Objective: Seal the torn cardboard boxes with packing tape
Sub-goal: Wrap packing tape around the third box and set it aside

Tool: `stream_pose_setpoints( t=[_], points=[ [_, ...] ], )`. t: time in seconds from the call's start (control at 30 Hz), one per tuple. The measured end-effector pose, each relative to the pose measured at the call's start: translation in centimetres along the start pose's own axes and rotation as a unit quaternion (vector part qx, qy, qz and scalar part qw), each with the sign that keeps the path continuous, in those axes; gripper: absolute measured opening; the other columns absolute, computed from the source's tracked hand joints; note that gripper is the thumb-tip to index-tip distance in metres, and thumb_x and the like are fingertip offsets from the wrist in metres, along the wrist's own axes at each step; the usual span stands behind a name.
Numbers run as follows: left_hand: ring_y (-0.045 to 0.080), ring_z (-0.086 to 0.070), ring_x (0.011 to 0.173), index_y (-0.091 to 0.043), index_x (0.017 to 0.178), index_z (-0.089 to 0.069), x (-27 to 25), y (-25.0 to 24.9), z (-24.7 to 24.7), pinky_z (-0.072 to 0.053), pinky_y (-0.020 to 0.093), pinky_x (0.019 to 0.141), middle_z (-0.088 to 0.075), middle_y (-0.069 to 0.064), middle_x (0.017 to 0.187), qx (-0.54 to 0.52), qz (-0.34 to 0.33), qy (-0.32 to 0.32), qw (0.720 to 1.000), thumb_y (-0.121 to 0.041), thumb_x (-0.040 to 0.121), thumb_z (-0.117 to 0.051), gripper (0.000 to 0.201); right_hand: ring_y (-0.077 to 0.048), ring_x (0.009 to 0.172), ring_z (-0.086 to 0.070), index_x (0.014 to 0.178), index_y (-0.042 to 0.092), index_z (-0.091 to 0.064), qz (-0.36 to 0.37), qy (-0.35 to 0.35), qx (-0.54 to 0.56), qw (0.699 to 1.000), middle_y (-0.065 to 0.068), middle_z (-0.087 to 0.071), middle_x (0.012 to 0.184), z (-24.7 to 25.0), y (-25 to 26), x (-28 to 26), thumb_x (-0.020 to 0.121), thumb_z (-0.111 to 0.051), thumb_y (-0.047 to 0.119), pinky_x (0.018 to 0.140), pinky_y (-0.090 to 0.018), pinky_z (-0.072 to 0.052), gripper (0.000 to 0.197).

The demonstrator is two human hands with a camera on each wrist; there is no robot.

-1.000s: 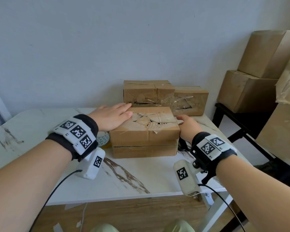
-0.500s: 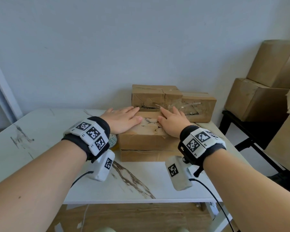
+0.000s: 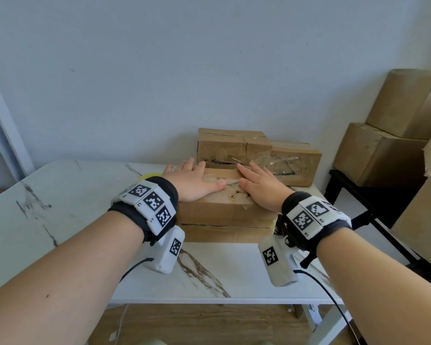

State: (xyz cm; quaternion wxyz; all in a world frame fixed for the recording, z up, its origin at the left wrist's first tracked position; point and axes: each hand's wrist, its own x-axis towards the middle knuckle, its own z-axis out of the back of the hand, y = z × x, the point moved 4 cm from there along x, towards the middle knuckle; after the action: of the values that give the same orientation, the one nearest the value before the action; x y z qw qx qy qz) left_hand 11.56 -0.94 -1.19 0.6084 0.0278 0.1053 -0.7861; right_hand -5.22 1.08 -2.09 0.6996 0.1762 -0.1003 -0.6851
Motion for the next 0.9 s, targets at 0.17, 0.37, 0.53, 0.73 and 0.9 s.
stream_pose_setpoints(
  t=[0.17, 0.37, 0.53, 0.73, 0.9],
  points=[
    [0.022, 0.004, 0.147, -0.024, 0.152, 0.003, 0.2, 0.3, -0.2, 0.002, 0.043, 0.118, 0.009, 0.005, 0.159, -0.007, -0.009, 0.000, 1.000, -0.059, 0.096, -0.011, 0.067, -0.013, 0.147, -0.004, 0.151, 0.021, -0.020, 0.029, -0.029, 0.128, 0.991, 0.006, -0.006, 0.160, 0.6, -0.5, -0.9, 0.104, -0.029, 0.021, 0.115, -0.025, -0.002, 0.048],
    [0.021, 0.002, 0.147, -0.029, 0.152, 0.002, 0.1, 0.3, -0.2, 0.002, 0.043, 0.118, 0.008, 0.003, 0.160, -0.010, -0.012, 0.000, 1.000, -0.065, 0.093, -0.009, 0.070, -0.012, 0.146, -0.008, 0.151, 0.026, -0.019, 0.027, -0.019, 0.119, 0.992, 0.011, -0.003, 0.159, 0.4, -1.0, -0.9, 0.095, -0.045, 0.047, 0.116, -0.029, -0.009, 0.065],
    [0.023, 0.000, 0.147, -0.031, 0.151, 0.003, 0.0, 0.2, -0.1, 0.002, 0.044, 0.118, 0.007, 0.002, 0.160, -0.003, -0.010, 0.011, 1.000, -0.080, 0.081, -0.014, 0.087, -0.013, 0.146, -0.006, 0.151, 0.026, -0.019, 0.031, -0.013, 0.148, 0.988, 0.010, 0.000, 0.159, 0.4, -1.3, -0.9, 0.100, -0.040, 0.036, 0.116, -0.030, -0.008, 0.056],
    [0.023, -0.001, 0.147, -0.031, 0.151, 0.003, 0.1, 0.1, -0.2, 0.001, 0.043, 0.118, 0.007, 0.002, 0.160, -0.003, -0.005, 0.011, 1.000, -0.080, 0.080, -0.018, 0.089, -0.012, 0.146, -0.005, 0.151, 0.026, -0.018, 0.029, -0.021, 0.141, 0.989, 0.010, 0.000, 0.159, 0.3, -1.3, -0.9, 0.098, -0.042, 0.040, 0.115, -0.029, -0.008, 0.060],
    [0.020, -0.003, 0.147, -0.029, 0.152, 0.001, 0.6, 0.4, -0.3, 0.000, 0.041, 0.119, 0.005, 0.003, 0.160, -0.015, -0.013, -0.009, 1.000, -0.057, 0.096, -0.011, 0.064, -0.013, 0.146, -0.005, 0.151, 0.026, -0.020, 0.032, -0.028, 0.153, 0.987, 0.009, -0.002, 0.159, 0.2, -1.2, -0.9, 0.100, -0.040, 0.037, 0.114, -0.028, -0.008, 0.056]
  ],
)
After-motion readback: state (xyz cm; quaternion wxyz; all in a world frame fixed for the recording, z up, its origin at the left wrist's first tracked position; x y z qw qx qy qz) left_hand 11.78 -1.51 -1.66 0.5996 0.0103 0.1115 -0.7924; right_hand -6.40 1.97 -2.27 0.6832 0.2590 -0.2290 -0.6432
